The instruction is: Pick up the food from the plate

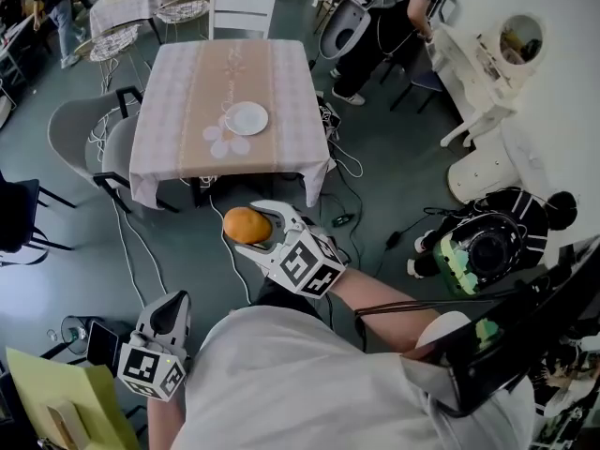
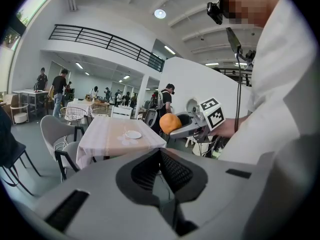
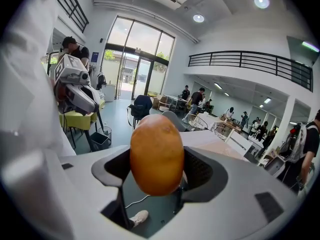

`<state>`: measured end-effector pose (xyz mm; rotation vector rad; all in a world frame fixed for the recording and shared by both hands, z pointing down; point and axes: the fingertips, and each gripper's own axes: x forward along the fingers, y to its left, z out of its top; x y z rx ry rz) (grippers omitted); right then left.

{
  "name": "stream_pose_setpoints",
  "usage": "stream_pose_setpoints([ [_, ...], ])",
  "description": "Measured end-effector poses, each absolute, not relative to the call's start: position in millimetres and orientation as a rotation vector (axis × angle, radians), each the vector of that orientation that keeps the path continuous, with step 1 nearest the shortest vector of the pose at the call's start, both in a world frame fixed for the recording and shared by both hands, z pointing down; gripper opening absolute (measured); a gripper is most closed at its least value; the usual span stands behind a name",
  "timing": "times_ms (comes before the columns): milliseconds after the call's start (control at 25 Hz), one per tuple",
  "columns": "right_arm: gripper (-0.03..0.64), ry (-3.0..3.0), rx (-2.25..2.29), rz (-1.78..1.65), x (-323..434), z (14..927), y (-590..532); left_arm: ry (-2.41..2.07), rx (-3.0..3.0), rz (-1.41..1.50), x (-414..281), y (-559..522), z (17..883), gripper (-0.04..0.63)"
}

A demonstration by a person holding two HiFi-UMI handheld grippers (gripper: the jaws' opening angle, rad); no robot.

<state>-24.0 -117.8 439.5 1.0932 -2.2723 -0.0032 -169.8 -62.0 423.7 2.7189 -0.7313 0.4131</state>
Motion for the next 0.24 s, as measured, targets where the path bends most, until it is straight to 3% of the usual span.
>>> stream_pose_setpoints([
  [240, 0.327, -2.27, 1.106, 0.001, -10.5, 436.9, -135.4, -0.728, 2.717, 0.426, -160.2, -77.5, 420.4, 0.009],
])
